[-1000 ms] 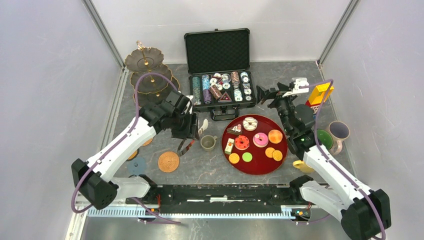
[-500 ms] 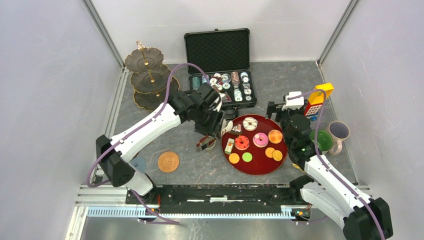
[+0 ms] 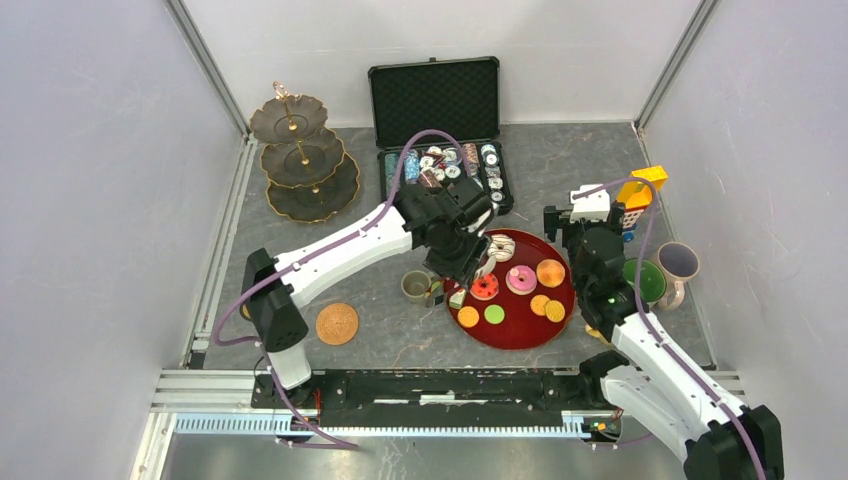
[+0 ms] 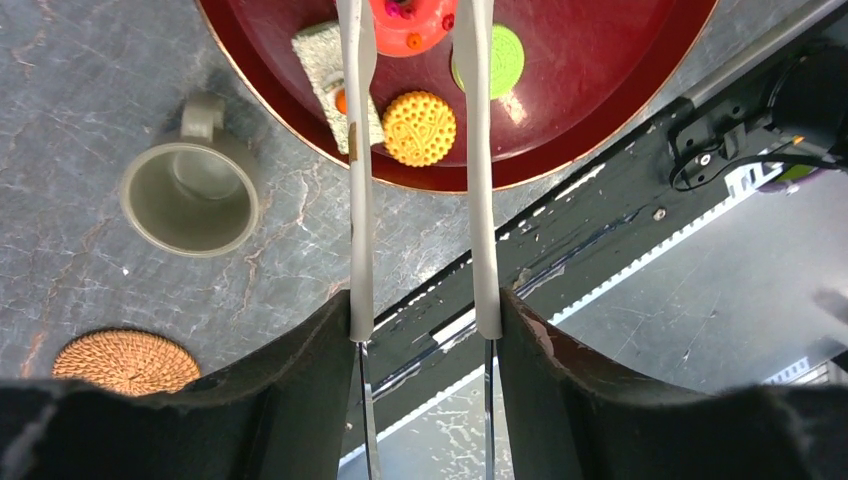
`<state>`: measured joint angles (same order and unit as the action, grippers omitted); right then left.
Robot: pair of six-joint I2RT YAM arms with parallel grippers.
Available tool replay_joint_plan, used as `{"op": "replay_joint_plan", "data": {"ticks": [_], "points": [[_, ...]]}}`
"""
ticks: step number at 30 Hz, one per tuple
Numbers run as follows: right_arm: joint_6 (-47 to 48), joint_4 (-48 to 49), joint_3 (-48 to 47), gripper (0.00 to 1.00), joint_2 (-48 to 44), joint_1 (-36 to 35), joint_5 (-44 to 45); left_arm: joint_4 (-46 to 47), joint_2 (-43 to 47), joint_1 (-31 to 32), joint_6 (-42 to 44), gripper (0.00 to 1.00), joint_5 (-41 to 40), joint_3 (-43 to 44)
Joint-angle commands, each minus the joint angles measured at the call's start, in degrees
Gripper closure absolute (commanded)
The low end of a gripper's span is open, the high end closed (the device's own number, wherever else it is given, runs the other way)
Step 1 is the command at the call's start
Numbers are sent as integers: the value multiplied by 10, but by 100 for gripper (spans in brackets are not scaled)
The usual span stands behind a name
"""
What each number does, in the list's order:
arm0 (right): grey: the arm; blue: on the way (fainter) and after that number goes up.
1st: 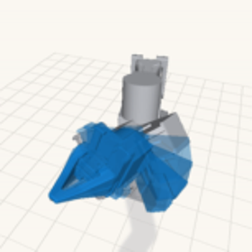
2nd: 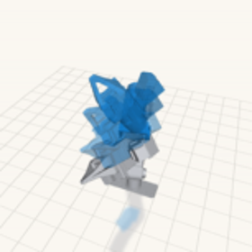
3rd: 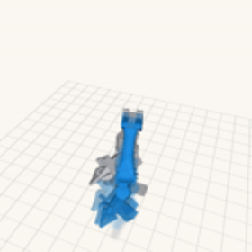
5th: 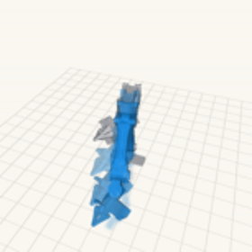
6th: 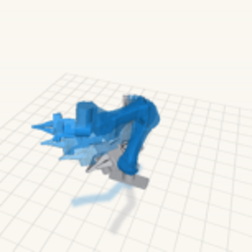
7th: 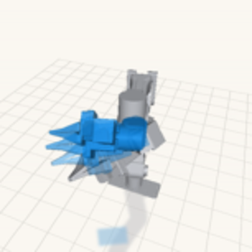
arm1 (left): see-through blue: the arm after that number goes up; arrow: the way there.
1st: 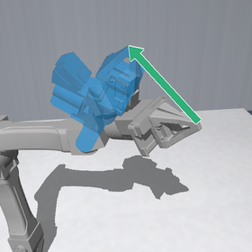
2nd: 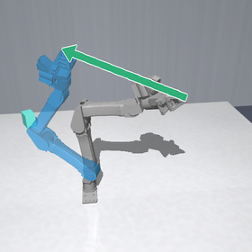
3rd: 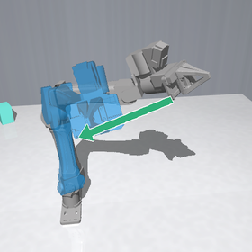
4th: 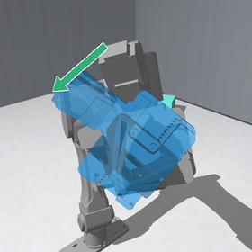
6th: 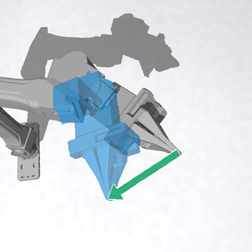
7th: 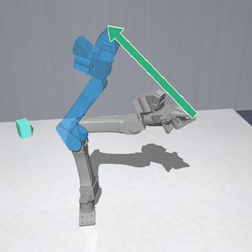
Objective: Serve the afternoon tea
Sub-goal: Adjust the clamp at the center of the board.
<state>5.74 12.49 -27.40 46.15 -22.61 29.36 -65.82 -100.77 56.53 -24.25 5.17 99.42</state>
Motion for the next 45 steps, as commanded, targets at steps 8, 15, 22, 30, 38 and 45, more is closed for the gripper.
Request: {"op": "replay_joint_plan", "data": {"ticks": [8, 15, 22, 30, 38, 45], "points": [[16, 21, -4, 2, -22, 6, 17, -18, -40, 18, 32, 40, -8, 34], [15, 29, 2, 2, -26, 6, 13, -18, -67, 18, 47, 37, -20, 41], [15, 36, 7, 2, -23, 6, 11, -18, -79, 18, 57, 32, -24, 43], [14, 41, 10, 2, -19, 6, 9, -20, -86, 18, 64, 32, -24, 42], [15, 44, 10, 2, -17, 6, 6, 3, 44, 1, 26, 35, -171, -68], [9, 45, 8, 2, -16, 6, -8, 103, 246, -123, -19, 35, -240, -298]]}}
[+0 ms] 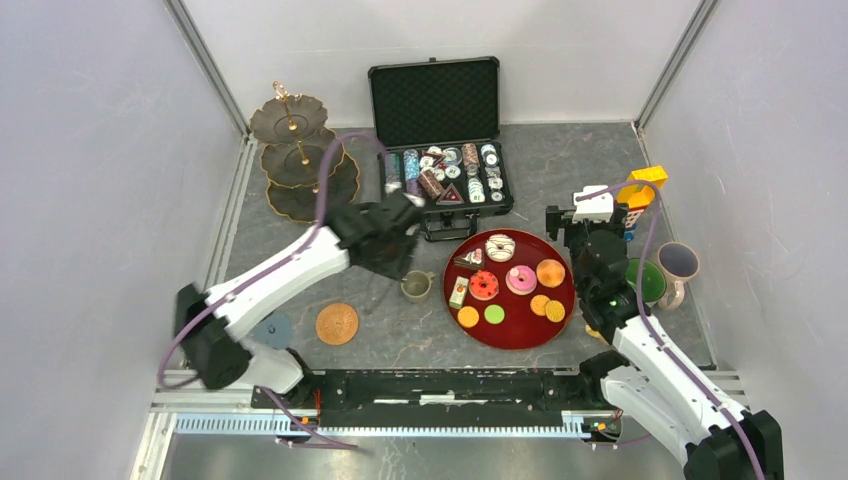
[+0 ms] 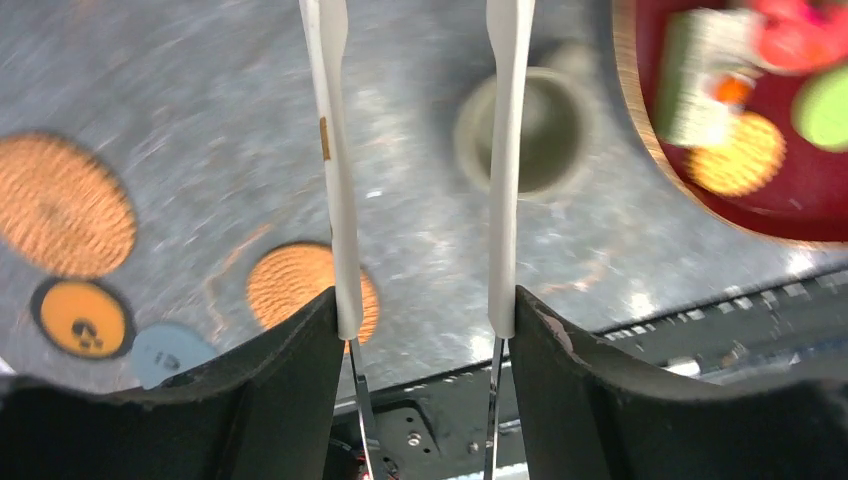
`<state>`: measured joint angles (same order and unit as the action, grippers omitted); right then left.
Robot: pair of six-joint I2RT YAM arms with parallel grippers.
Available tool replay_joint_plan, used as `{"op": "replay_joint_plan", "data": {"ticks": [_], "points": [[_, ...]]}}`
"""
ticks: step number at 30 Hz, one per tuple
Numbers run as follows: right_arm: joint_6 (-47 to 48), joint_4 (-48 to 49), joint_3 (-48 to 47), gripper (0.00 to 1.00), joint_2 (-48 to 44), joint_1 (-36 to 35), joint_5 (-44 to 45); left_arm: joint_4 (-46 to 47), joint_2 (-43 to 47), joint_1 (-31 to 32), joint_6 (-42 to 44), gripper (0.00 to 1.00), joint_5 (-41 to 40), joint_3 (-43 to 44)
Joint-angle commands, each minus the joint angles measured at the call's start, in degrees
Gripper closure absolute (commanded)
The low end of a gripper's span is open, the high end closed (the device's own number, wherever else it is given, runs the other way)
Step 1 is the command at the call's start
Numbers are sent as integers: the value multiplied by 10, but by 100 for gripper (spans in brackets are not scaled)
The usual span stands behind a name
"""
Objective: Serve the afternoon tea
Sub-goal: Adjust the clamp at the center of the board.
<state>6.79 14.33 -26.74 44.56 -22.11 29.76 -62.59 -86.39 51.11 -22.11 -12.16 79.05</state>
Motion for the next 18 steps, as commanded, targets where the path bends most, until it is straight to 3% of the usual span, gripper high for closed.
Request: {"op": "replay_joint_plan", "data": {"ticks": [1, 6, 18], "points": [[-3, 27, 2, 2, 1, 2, -12, 95, 125, -91, -44, 35, -74, -122], [-4, 27, 1, 2, -1, 1, -16, 213, 158, -122, -60, 34, -146, -224], [-3, 29, 3, 2, -10, -2, -17, 451, 102, -125, -97, 29, -281, -362]]}}
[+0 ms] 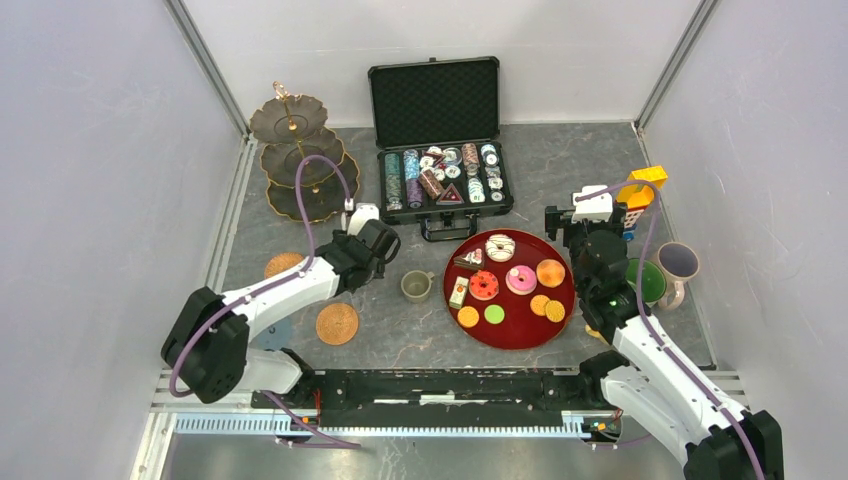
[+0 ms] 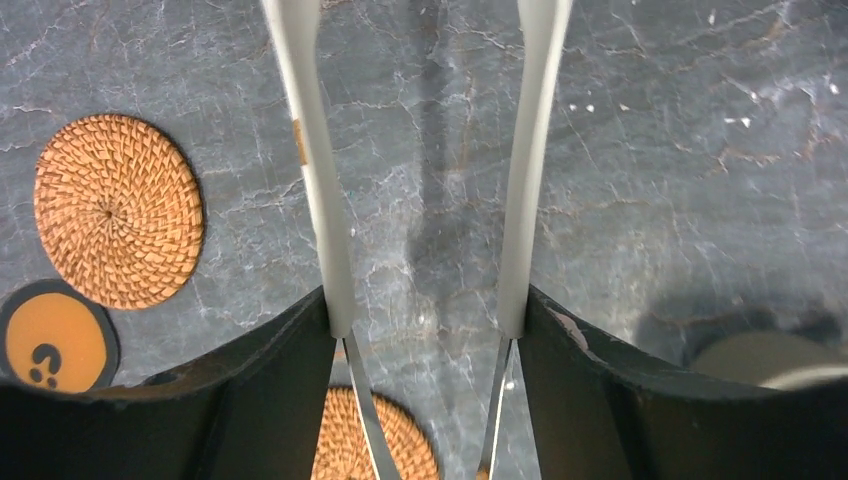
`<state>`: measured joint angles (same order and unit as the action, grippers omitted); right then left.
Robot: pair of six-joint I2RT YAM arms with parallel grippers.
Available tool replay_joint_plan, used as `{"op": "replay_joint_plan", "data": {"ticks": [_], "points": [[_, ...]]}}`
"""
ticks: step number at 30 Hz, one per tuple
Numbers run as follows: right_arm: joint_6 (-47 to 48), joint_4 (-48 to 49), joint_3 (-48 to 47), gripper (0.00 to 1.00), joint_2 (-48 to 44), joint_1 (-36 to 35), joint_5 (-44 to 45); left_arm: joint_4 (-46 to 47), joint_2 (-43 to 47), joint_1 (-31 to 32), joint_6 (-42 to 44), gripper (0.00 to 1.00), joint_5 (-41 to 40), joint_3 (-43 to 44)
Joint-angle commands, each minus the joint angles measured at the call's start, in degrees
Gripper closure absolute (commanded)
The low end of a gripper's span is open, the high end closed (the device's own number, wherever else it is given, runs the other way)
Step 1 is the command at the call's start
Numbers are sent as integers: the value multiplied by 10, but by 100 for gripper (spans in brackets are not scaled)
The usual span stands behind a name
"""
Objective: Serve the afternoon tea
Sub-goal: Adjust the clamp at the center of the board.
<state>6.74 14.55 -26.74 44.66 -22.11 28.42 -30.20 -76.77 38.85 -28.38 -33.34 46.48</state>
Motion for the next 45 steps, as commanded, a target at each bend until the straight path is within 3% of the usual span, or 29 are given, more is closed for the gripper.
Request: {"op": "replay_joint_plan", "data": {"ticks": [1, 9, 12, 19, 24, 28, 37, 41, 45], "points": [[-2, 27, 3, 2, -12, -2, -2, 144, 9, -3, -32, 27, -70, -46], [-5, 23, 2, 2, -17, -3, -7, 216, -20, -3, -73, 23, -60, -92], [-7, 22, 2, 2, -19, -2, -12, 214, -6, -1, -83, 1, -57, -105], [-10, 24, 5, 2, -21, -2, -16, 237, 30, 40, -119, 0, -81, -158], [-20, 28, 5, 2, -19, -3, -33, 244, -10, 125, -197, 0, -197, -174], [-29, 32, 5, 2, -16, -3, -50, 290, -60, 134, -249, 3, -248, -197], [-28, 39, 11, 2, -15, -3, -47, 344, -92, 134, -211, 7, -230, -199], [-30, 42, 11, 2, -7, -3, -52, 306, -68, 134, -202, 2, -200, -183], [-30, 44, 10, 2, 0, -3, -54, 232, -41, 134, -191, 4, -202, -158]]}}
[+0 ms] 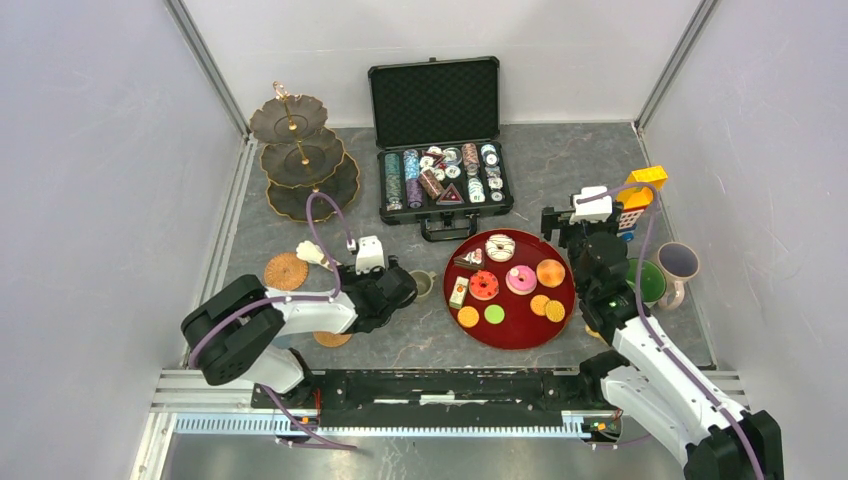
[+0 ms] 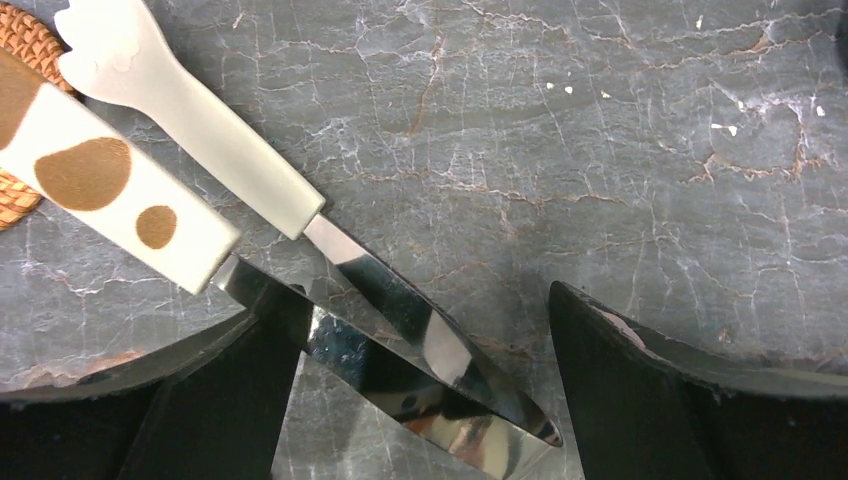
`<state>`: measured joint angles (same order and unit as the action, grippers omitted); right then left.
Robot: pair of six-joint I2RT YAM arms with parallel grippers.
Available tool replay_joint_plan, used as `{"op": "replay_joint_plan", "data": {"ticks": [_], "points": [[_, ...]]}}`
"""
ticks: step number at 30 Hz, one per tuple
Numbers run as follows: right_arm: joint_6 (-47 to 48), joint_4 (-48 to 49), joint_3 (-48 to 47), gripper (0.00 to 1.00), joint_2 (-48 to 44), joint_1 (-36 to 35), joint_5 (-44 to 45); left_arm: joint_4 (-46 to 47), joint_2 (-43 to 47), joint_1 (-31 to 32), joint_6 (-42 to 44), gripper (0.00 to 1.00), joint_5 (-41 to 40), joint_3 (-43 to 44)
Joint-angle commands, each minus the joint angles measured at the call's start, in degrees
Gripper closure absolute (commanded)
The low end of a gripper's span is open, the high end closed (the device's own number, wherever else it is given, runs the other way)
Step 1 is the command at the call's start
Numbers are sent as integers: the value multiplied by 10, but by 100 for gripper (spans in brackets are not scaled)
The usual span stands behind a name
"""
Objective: Serve the afternoon tea
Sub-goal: Adjust the clamp at the center of the board.
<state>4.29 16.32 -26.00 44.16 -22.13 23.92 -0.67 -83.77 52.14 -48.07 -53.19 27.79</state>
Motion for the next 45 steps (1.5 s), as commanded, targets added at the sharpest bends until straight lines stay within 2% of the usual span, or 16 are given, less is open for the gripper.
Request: {"op": "replay_joint_plan", "data": {"ticks": [1, 6, 13, 17, 20, 22, 27, 31, 33, 35, 40, 45], "points": [[-5, 27, 2, 2, 7, -2, -9, -80, 35, 1, 0, 5, -10, 36], [-4, 25, 2, 2, 7, -2, -9, -128, 75, 1, -12, 27, -17, 40], [-3, 21, -1, 2, 7, -2, -9, -175, 72, -18, -17, 36, -17, 73], [0, 19, 0, 2, 3, -2, -4, -213, 31, -37, 12, 36, -5, 129], [2, 18, 0, 2, 3, -3, -1, -243, -5, -39, 40, 43, 1, 171], [4, 17, -1, 2, 3, -3, 0, -273, -26, -39, 28, 44, 1, 193], [6, 16, 1, 2, 1, -3, 6, -240, -47, -50, 78, 41, 40, 199], [6, 17, 0, 2, 3, -2, 4, -287, -91, -53, 75, 41, 59, 245], [7, 17, 0, 2, 3, -2, 4, -297, -82, -51, 66, 40, 66, 244], [7, 16, -1, 2, 6, -2, 4, -287, -47, -50, 59, 33, 69, 221], [5, 16, -3, 2, 12, -3, -3, -222, 37, -51, 69, 1, 63, 154], [4, 15, -4, 2, 14, -2, -4, -124, 65, -58, 64, 0, 77, 115]]}}
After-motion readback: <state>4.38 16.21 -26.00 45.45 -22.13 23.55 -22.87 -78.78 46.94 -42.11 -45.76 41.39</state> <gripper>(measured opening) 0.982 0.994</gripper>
